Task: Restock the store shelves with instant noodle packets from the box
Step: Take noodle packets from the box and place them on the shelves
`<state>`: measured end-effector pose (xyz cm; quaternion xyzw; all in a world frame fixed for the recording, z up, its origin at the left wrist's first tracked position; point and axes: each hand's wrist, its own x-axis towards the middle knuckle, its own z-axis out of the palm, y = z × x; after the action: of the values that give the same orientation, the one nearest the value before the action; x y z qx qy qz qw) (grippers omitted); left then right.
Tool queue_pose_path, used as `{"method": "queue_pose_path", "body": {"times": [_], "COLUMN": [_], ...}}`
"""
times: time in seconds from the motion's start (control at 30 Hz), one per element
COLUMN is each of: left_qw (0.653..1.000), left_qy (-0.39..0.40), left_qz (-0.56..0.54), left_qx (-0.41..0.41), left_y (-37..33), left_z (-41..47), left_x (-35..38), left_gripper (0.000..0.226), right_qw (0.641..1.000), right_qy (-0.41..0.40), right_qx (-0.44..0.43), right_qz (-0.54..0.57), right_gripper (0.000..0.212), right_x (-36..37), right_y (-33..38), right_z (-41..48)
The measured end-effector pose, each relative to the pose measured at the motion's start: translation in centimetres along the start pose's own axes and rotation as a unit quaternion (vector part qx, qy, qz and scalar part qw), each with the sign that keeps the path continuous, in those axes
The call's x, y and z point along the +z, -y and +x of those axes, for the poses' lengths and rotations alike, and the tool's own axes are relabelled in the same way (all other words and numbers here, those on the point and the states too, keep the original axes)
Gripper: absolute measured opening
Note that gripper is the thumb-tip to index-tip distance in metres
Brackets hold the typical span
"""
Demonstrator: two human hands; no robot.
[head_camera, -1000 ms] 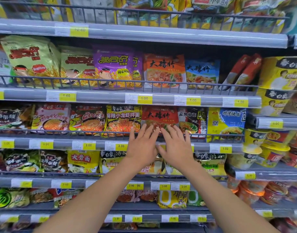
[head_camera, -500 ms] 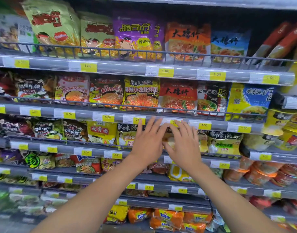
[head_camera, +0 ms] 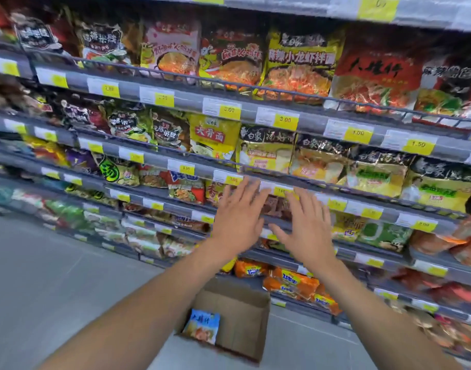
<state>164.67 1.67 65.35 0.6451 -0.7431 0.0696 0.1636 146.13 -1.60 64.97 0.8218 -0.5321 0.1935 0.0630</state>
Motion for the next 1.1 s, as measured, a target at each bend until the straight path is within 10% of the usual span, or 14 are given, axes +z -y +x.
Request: {"method": "queue_pose_path", "body": {"times": [0.4,1.1], "left_qw": [0.981,0.967], "left_qy": [0.171,0.253], "left_qz": [0.011,0.000], "left_qx": [-0.088,-0.037], "left_y": [8.6,18.5], "left_z": [-11.4,-23.4], "left_x": [8.9,35.8], "left_gripper": [0.074,0.085], "right_qw": [0.986,0.953], "right_qy": [0.163,0.300], "right_qx": [-0.005,0.038], "right_qz": [0.016,0.033], "right_gripper": [0.086,0.088], "right_x": [12.3,39.1], "right_y": [6.2,8.6], "right_z": [-6.6,-16.1]}}
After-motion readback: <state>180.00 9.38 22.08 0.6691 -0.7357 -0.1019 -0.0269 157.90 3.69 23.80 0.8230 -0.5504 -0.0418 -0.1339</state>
